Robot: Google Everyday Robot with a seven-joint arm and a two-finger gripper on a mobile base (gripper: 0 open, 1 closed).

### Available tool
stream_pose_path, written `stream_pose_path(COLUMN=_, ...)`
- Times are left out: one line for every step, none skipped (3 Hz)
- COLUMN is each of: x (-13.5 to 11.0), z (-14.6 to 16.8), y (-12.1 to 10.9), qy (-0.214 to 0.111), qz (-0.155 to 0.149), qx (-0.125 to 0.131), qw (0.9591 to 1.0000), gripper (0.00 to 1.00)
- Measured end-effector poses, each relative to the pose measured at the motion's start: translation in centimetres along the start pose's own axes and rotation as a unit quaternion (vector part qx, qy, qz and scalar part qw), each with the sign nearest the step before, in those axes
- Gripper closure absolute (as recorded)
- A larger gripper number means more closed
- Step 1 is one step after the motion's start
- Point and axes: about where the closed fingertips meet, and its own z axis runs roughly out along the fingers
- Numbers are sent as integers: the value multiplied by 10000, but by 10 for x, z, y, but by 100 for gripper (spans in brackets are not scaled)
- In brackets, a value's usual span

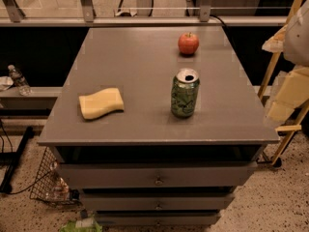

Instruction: Move green can near apple

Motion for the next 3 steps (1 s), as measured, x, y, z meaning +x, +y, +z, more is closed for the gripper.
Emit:
stream_pose_path(x=0, z=0, y=0, qy=0, qz=0, qx=1, qw=10000, gripper=0)
stream_pose_path(x=-6, z=16, y=-13, qy=-429, qz=295, qx=-4, qw=9986, gripper=0)
stream_pose_path(x=-23, z=49, y=-28, qy=-1064, qz=679, qx=-115, qw=9919, gripper=0)
